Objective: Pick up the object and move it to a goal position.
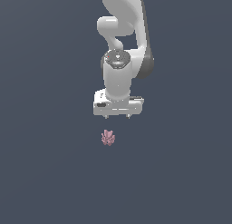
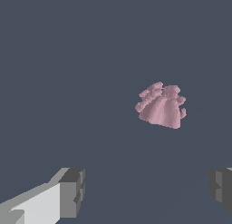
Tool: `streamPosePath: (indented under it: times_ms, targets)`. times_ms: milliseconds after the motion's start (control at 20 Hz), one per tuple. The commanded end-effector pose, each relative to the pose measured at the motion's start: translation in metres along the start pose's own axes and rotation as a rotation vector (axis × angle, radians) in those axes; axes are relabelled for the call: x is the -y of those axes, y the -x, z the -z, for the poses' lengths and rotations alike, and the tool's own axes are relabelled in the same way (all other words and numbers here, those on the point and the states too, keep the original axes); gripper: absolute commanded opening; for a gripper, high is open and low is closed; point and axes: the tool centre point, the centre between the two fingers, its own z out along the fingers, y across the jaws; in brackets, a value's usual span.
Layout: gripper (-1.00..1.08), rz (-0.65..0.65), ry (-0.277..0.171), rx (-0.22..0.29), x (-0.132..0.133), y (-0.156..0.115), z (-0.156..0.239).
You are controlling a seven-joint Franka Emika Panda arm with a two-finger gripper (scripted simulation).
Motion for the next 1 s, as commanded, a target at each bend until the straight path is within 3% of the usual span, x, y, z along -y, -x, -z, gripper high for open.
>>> streamPosePath:
  times_ms: [0, 450, 950]
  targets:
    - [1.00, 0.000, 0.000, 0.000, 0.000, 0.000, 0.000]
    - [1.00, 0.028, 0.017, 0.006, 0.014, -0.001, 0.010]
    - [1.00, 0.071, 0.018, 0.006, 0.012, -0.002, 0.008]
